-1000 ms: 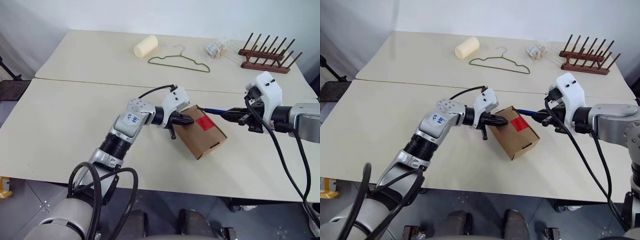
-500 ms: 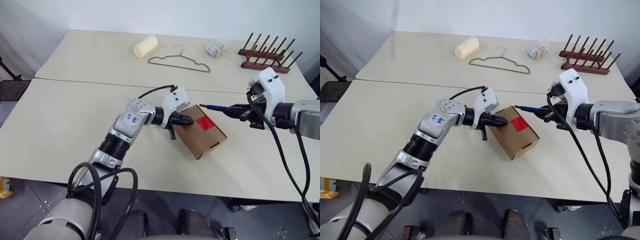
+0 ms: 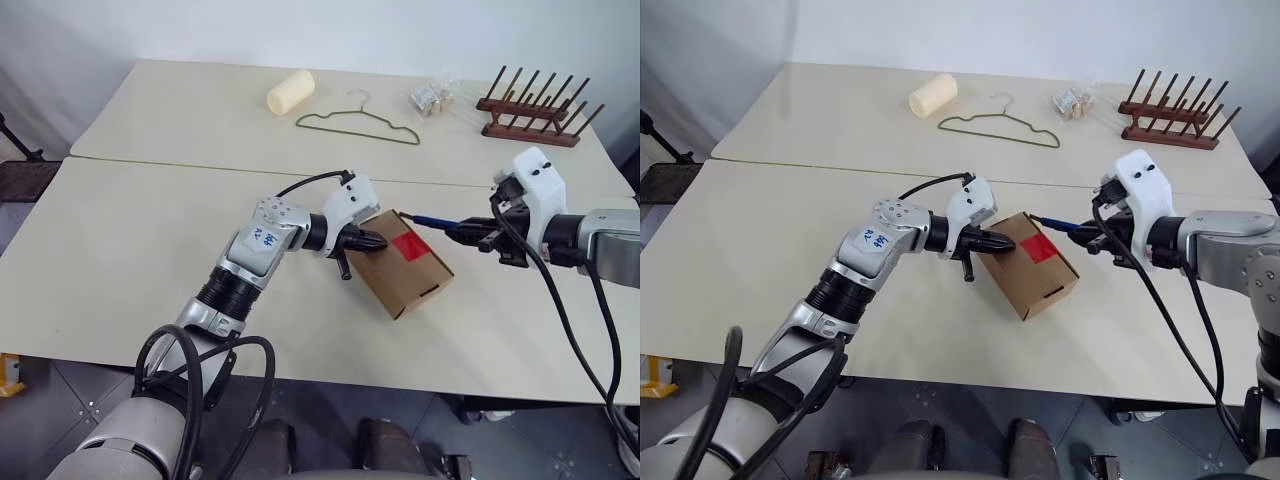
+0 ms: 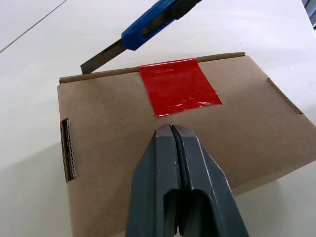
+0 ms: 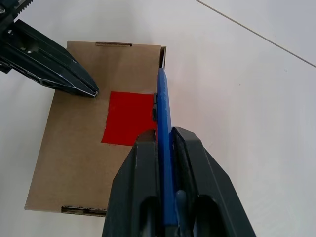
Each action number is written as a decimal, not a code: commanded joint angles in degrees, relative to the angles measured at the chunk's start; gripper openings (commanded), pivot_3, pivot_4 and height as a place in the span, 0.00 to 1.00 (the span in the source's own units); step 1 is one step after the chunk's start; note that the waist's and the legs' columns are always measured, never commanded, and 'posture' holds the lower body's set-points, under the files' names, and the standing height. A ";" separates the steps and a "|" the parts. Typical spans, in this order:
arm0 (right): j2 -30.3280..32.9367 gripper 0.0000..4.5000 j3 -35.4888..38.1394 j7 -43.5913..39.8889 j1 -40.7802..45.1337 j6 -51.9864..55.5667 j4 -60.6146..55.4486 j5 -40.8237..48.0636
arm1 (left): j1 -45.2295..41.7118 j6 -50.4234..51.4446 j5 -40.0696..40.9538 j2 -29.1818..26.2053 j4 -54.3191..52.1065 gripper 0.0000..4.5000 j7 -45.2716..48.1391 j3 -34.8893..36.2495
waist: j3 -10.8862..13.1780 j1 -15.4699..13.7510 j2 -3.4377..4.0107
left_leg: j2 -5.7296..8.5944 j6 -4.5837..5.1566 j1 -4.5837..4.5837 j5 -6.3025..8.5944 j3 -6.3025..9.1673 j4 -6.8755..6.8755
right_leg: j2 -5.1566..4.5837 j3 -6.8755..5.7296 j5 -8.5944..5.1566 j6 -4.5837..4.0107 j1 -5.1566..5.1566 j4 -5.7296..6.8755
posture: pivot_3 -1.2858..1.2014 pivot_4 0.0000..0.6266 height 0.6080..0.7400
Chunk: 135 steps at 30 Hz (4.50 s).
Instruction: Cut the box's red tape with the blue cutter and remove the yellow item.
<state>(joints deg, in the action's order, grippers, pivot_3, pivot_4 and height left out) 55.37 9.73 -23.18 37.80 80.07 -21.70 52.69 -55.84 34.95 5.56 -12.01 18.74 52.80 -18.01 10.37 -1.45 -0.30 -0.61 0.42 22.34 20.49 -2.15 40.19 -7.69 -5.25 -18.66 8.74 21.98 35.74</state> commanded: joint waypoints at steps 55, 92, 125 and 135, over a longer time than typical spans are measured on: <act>-1.70 0.03 2.84 -5.39 -0.76 1.17 -2.48 -5.44 | 1.87 2.38 -0.38 -1.10 -1.75 0.00 1.35 -1.82 | -0.02 0.06 0.04 | 0.01 -0.02 -0.04 -0.01 -0.03 0.05 | 0.00 0.06 0.00 0.00 0.00 0.10 | 0.52 0.24 1.00; 2.00 0.03 0.52 -9.20 3.01 7.53 -1.44 -3.97 | 1.05 3.37 -1.14 -1.02 -0.10 0.00 0.16 -2.17 | -0.03 0.06 0.06 | 0.00 -0.02 -0.05 -0.02 -0.04 0.09 | 0.01 0.09 0.00 0.00 0.00 0.13 | 0.52 0.24 1.00; 14.04 0.03 4.23 -19.17 3.58 9.03 2.65 -3.32 | 1.80 4.38 -1.31 -1.12 -0.67 0.00 0.29 -4.04 | -0.05 -0.04 0.07 | 0.00 -0.01 -0.17 -0.01 -0.02 0.13 | -0.01 0.12 0.00 -0.01 -0.17 0.10 | 0.52 0.24 1.00; 10.21 0.03 12.80 -21.09 -10.41 -24.11 27.98 -18.97 | 0.90 1.67 0.47 -0.47 -0.36 0.00 0.78 -0.85 | -0.08 -0.03 0.03 | 0.05 0.01 -0.18 -0.01 -0.04 0.14 | -0.04 0.07 0.02 0.01 -0.29 0.00 | 0.52 0.24 1.00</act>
<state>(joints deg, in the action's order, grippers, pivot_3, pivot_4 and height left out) 66.50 21.26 -45.37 28.00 64.46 3.16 37.96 -55.58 36.75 5.60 -12.75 17.18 53.40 -18.82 10.30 -1.48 -0.27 -0.58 0.44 22.13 20.48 -2.21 40.34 -7.71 -5.18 -18.64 8.75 21.69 35.76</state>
